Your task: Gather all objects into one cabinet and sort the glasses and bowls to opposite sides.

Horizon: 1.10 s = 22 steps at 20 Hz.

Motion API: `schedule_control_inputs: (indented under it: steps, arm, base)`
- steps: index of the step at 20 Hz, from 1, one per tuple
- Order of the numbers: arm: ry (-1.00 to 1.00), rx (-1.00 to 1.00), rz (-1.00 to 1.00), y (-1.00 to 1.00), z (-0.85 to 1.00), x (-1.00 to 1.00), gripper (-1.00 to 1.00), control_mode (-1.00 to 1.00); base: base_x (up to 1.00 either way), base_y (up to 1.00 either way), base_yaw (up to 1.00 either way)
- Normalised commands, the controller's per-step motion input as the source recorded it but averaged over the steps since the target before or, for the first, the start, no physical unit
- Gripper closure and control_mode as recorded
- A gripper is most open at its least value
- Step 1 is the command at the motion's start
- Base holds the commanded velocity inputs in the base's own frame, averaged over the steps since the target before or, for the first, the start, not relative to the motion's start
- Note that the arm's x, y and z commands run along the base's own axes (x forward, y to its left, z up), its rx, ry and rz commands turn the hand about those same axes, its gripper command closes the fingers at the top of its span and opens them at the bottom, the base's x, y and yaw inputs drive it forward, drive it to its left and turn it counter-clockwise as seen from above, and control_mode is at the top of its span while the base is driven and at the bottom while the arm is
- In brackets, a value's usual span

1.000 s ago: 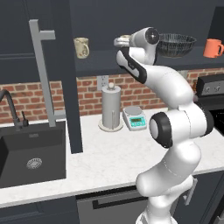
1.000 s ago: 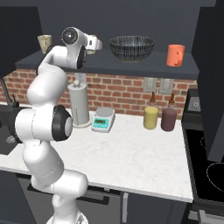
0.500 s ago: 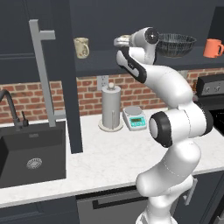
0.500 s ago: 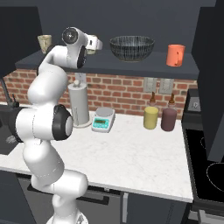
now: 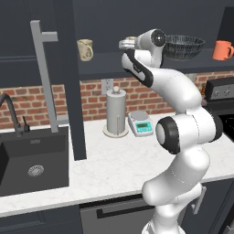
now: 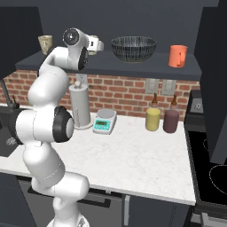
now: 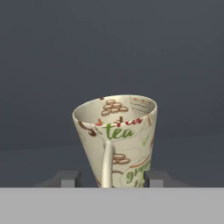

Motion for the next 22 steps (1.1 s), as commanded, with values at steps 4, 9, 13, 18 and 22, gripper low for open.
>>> schedule_control_inputs:
  steps: [4, 9, 13, 18, 22]
  arm:
    - [0.0, 0.0, 0.0, 0.0, 0.0, 0.0, 1.0, -1.0]
    - [0.0, 0.0, 0.0, 0.0, 0.0, -0.03, 1.0, -1.0]
    - [-0.12, 0.0, 0.0, 0.0, 0.0, -0.45, 1.0, -1.0]
    - [-0.1, 0.0, 0.0, 0.0, 0.03, -0.45, 1.0, -1.0]
    - [-0.06, 0.0, 0.0, 0.0, 0.0, -0.36, 1.0, -1.0]
  base:
    - [0.0, 0.0, 0.0]
    - [0.0, 0.0, 0.0]
    - [0.0, 0.0, 0.0]
    - [0.0, 0.0, 0.0]
    - [0.0, 0.0, 0.0]
